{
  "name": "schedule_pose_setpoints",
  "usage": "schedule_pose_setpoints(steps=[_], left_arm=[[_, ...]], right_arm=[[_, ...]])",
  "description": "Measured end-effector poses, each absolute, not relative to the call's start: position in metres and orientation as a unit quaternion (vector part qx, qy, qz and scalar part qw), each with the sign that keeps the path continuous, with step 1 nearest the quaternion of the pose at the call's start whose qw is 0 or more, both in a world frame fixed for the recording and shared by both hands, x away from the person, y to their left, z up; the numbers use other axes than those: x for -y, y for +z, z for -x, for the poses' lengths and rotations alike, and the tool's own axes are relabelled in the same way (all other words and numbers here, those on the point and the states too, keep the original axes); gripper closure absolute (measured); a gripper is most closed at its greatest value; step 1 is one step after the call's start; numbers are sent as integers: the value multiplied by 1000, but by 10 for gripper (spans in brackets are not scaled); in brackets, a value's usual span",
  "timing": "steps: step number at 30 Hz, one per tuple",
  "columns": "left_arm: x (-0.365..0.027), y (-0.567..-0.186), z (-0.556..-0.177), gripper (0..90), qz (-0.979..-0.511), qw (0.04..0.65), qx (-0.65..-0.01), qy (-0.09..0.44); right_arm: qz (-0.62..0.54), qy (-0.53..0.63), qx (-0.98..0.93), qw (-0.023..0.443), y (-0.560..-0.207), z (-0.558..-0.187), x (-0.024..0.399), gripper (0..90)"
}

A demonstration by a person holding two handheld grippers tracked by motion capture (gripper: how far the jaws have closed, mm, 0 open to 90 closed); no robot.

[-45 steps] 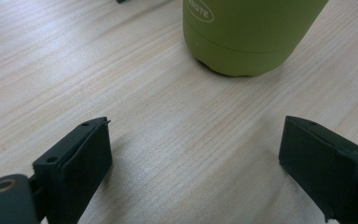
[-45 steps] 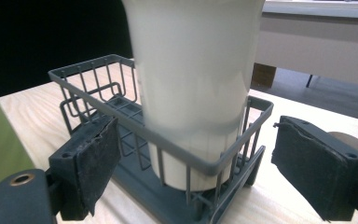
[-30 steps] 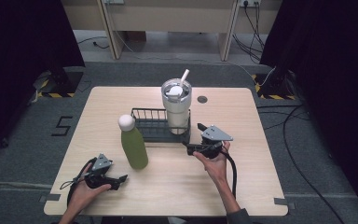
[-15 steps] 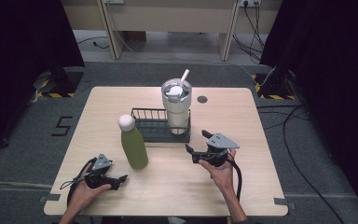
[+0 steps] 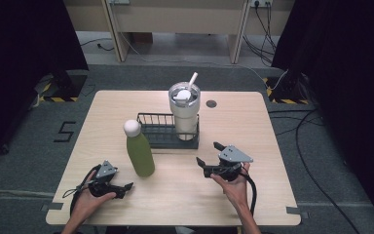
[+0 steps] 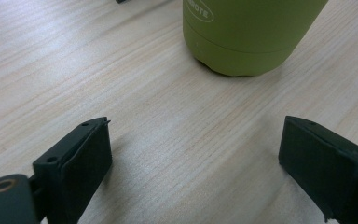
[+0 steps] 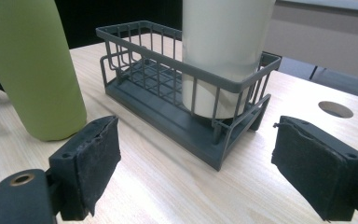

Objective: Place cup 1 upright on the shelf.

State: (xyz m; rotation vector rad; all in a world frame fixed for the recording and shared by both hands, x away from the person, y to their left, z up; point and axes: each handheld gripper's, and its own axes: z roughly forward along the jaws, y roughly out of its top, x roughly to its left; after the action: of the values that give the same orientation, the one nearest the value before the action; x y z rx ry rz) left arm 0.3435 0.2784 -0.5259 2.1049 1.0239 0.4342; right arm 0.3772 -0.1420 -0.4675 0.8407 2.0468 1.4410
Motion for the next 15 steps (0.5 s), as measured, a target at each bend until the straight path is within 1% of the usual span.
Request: schedule_pose_setpoints(steps=[7,15], left_arm=[[-278,-526,-343,86,-821,371,-399,170],[-278,-526,-343,87,-821,371,-399,170]], right_arm=[[-311,534,-751,233,-472,-371,145,148],[-308,538,-751,228,-470,-360,148,148]])
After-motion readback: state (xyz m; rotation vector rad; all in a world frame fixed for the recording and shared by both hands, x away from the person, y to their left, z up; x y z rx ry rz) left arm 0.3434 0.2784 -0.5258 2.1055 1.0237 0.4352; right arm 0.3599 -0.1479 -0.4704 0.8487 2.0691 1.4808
